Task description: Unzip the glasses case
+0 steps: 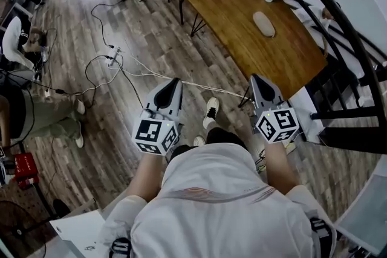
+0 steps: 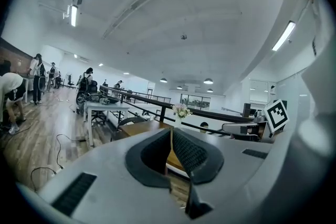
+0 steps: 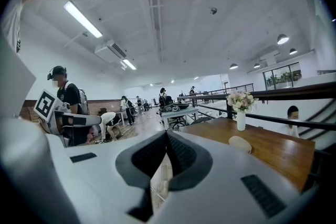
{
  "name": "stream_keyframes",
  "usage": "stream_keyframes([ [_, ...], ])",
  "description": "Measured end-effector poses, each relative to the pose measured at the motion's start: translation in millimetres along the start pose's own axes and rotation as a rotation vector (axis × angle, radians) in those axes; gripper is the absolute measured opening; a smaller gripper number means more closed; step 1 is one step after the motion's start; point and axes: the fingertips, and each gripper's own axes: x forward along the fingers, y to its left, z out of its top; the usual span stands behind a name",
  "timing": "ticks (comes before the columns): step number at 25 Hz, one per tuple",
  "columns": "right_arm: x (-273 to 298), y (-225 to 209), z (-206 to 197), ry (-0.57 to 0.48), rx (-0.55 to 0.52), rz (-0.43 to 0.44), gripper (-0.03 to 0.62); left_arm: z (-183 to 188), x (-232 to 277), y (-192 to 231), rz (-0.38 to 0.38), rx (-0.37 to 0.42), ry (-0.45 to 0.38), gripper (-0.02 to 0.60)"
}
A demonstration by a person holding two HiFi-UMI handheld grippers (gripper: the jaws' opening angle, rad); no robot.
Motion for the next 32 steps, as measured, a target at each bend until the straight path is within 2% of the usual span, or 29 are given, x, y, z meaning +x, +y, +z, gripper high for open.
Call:
stream_keyframes([
  [7, 69, -16, 12, -0.008, 0.013, 0.053, 0.051, 15, 39, 39, 0.046, 0.009, 0.009, 0.023],
  [13, 114, -57, 34, -0.024, 0.036, 0.031, 0.051, 36, 100, 61, 0.039, 0.022, 0.025, 0.023],
  [23, 154, -177, 53, -0.046, 0.094, -0.125, 0.052, 63, 244, 51, -0.101, 0.078, 0.041, 0.023],
  [32, 167, -225, 52, -0.033, 0.128, -0.26, 0.051, 66, 315, 53, -0.23, 0.087, 0.074, 0.023],
])
